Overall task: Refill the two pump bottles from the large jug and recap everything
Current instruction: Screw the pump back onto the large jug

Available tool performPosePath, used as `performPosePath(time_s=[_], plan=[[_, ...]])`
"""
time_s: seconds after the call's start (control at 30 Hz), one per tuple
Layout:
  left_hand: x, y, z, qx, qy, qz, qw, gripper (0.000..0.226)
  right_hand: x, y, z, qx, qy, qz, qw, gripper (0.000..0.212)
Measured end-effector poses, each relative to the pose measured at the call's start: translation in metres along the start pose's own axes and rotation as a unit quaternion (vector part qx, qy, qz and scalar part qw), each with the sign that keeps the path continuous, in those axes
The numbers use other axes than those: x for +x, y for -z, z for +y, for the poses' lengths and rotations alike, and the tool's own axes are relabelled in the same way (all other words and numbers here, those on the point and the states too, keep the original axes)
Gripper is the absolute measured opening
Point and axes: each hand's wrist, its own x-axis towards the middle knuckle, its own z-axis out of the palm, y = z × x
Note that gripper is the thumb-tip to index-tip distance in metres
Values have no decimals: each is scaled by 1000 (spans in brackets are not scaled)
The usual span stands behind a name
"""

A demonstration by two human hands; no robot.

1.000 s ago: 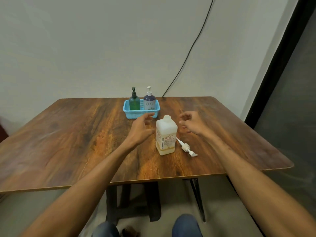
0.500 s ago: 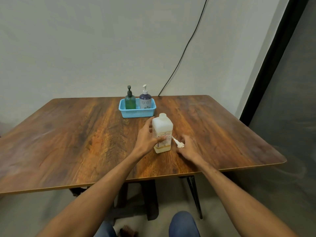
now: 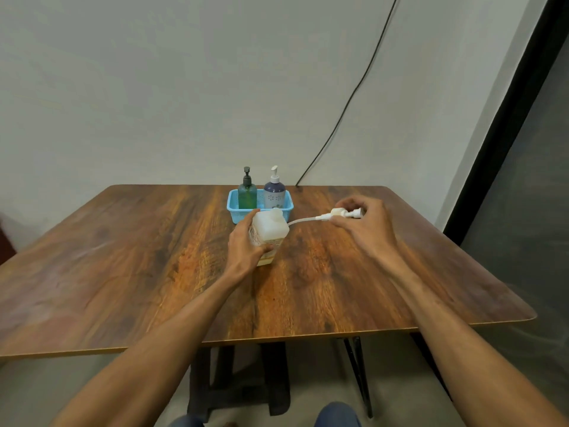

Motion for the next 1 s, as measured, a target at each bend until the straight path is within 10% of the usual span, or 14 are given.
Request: performPosePath(time_s=[1.0], plan=[[9, 30, -12, 40, -33, 3, 999, 84, 31, -76, -45, 42, 11, -86, 995, 28]])
